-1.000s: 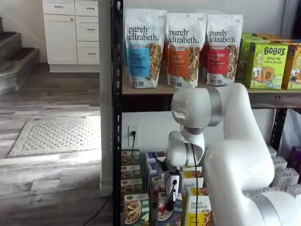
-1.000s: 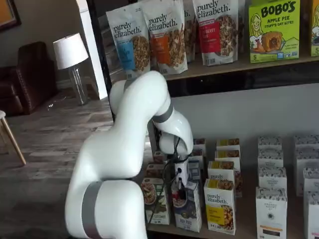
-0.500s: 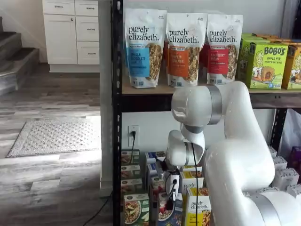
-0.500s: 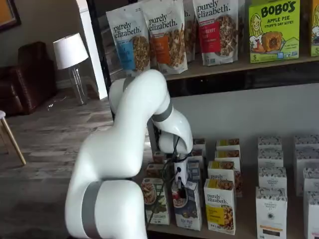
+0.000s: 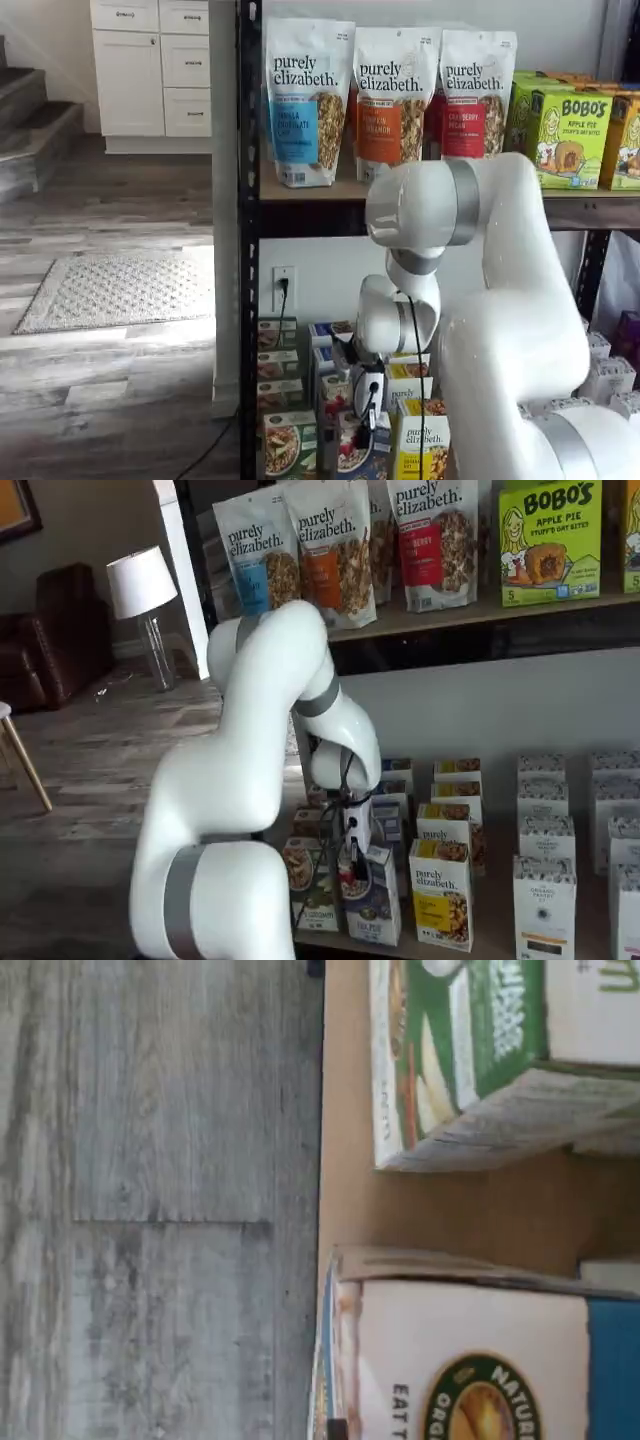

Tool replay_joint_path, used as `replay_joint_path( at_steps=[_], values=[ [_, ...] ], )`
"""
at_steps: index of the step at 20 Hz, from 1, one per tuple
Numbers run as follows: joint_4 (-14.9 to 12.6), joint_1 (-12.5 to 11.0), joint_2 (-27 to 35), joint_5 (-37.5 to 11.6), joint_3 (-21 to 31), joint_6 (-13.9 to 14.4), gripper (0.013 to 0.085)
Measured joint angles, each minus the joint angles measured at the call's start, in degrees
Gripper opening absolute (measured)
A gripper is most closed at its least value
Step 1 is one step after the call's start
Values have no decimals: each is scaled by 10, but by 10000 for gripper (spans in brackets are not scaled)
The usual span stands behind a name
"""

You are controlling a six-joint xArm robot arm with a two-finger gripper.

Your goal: Pick up the blue and white box that is on the bottom shelf, the second box from the left

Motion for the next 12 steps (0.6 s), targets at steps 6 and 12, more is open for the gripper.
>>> replay_joint_path(
  at_steps=[6, 12],
  values=[
    [5, 8, -60, -32, 91, 1, 490],
    [25, 17, -119, -46, 167, -9, 490]
  ],
)
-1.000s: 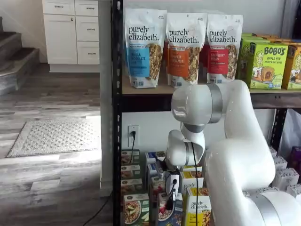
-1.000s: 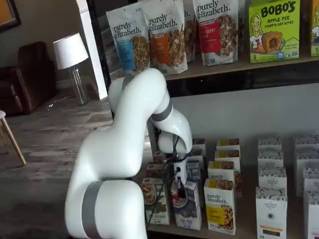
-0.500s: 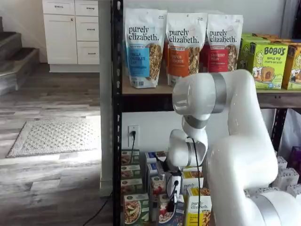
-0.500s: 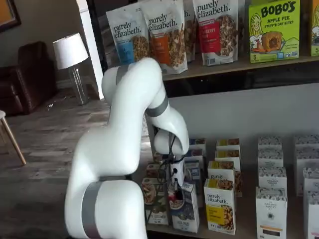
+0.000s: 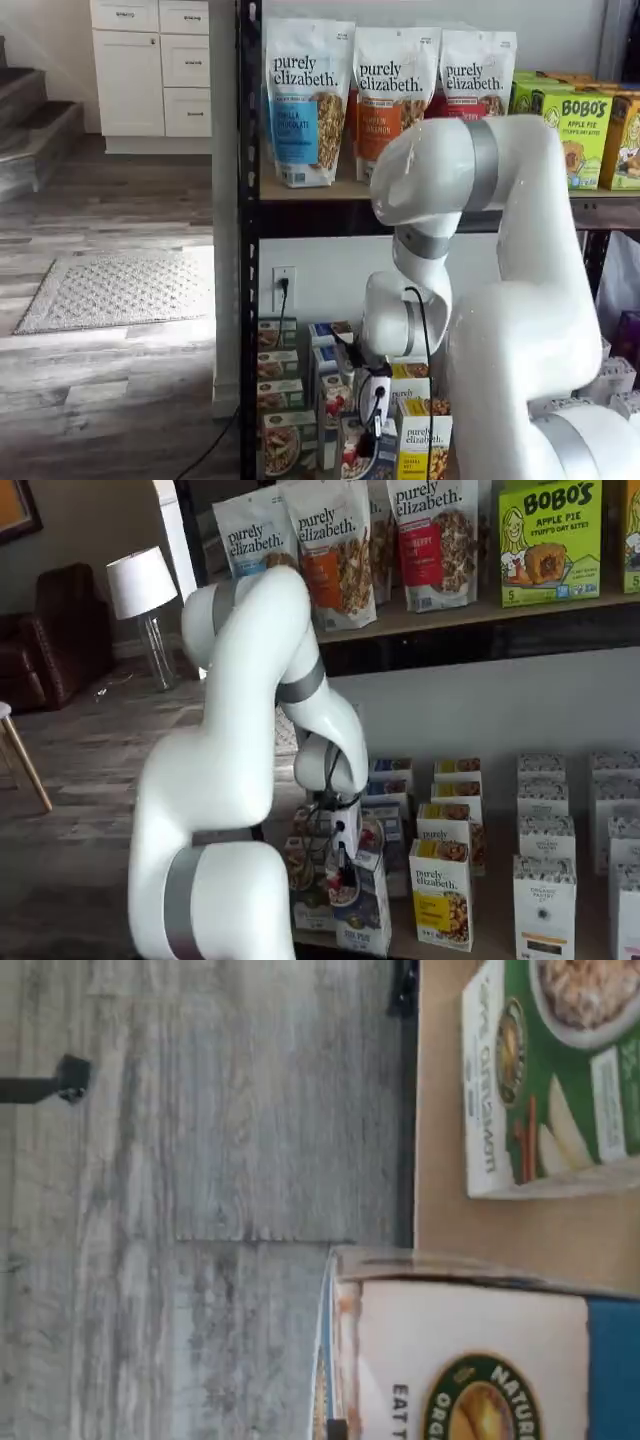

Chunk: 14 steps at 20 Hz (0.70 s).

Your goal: Pick up the blue and white box that is on the bottom shelf, the second box from the left

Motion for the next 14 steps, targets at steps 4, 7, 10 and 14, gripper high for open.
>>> replay_joint_path(
  at_steps=[4, 7, 10, 14],
  values=[
    [-24, 2, -42, 15, 39, 25, 490],
    [-48, 3, -83, 33, 72, 48, 490],
    [-56, 4, -127, 51, 103, 57, 490],
    [-47, 7, -182, 80, 134, 54, 490]
  ],
)
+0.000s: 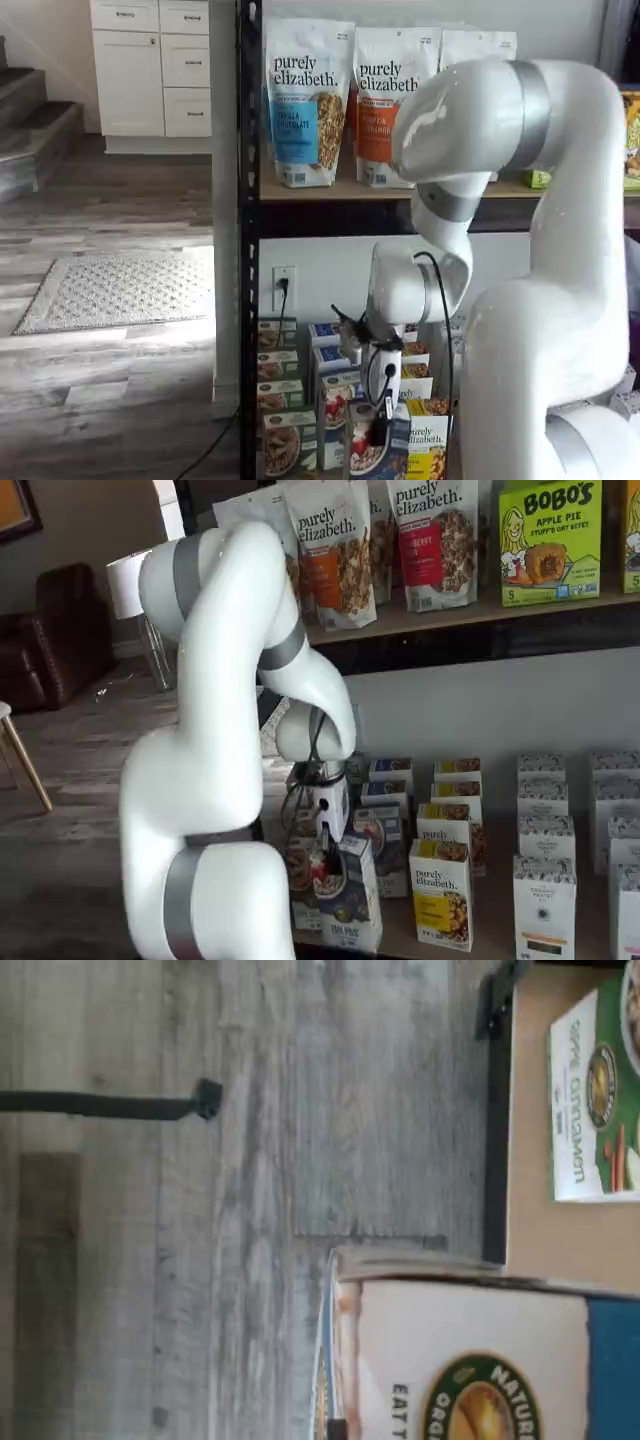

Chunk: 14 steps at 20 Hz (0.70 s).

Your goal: Pick up the blue and white box that is on the bottom shelf, the second box from the left

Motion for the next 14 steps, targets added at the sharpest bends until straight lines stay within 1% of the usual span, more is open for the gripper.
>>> replay_joint_path(
  at_steps=[3, 6, 8, 9, 14],
  values=[
    [-8, 4, -38, 22, 19, 12, 490],
    [-24, 10, -74, 43, 36, 33, 490],
    [-28, 15, -99, 59, 46, 42, 490],
    [-27, 17, -110, 67, 50, 43, 490],
    [-2, 27, -185, 140, 66, 36, 490]
  ],
)
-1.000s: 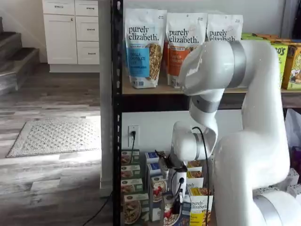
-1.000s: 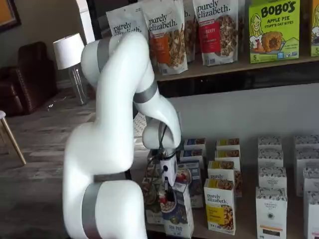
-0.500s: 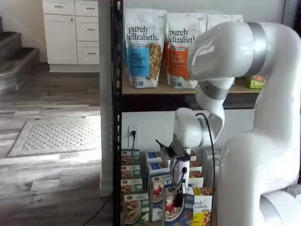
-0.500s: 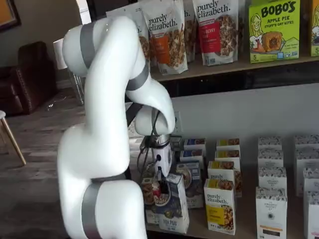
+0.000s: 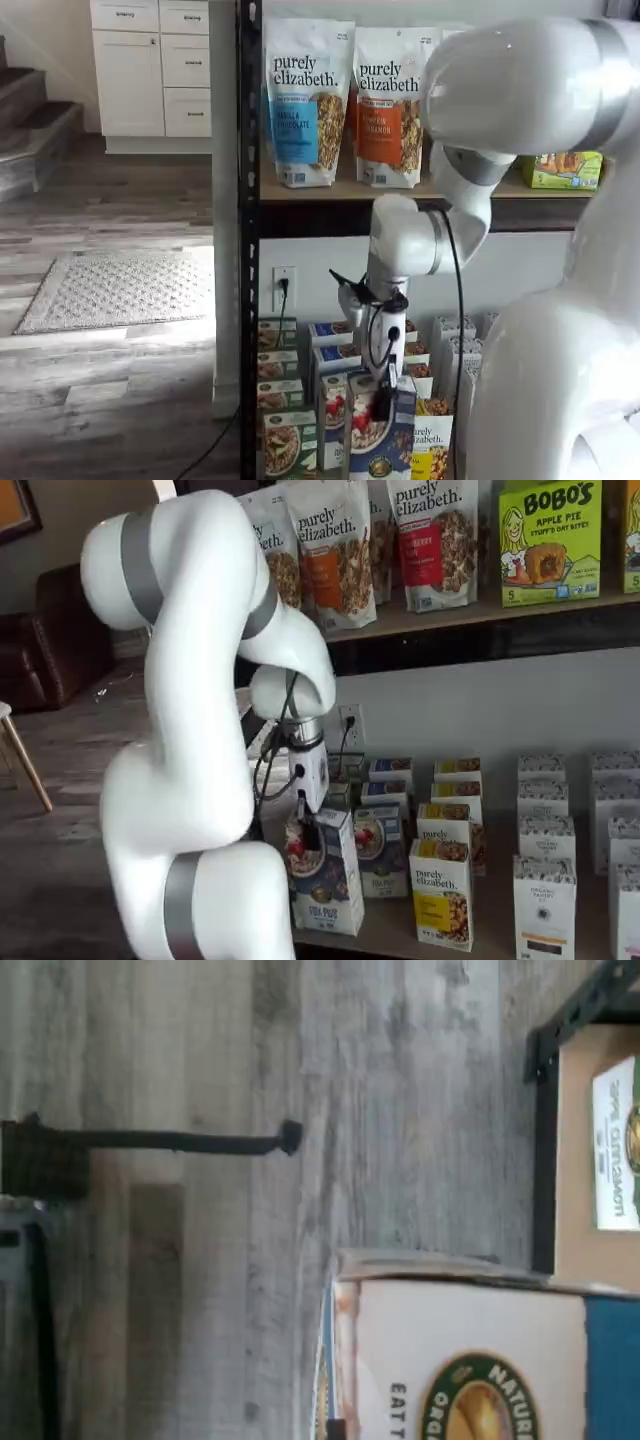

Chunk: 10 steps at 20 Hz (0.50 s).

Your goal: Pick up the blue and white box that is on the bottom shelf, the second box from the left

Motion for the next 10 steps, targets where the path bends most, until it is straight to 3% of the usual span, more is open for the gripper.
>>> replay_joint_path(
  at_steps=[4, 10],
  values=[
    [13, 2, -52, 34, 14, -5, 490],
    [4, 5, -126, 65, 36, 8, 490]
  ],
)
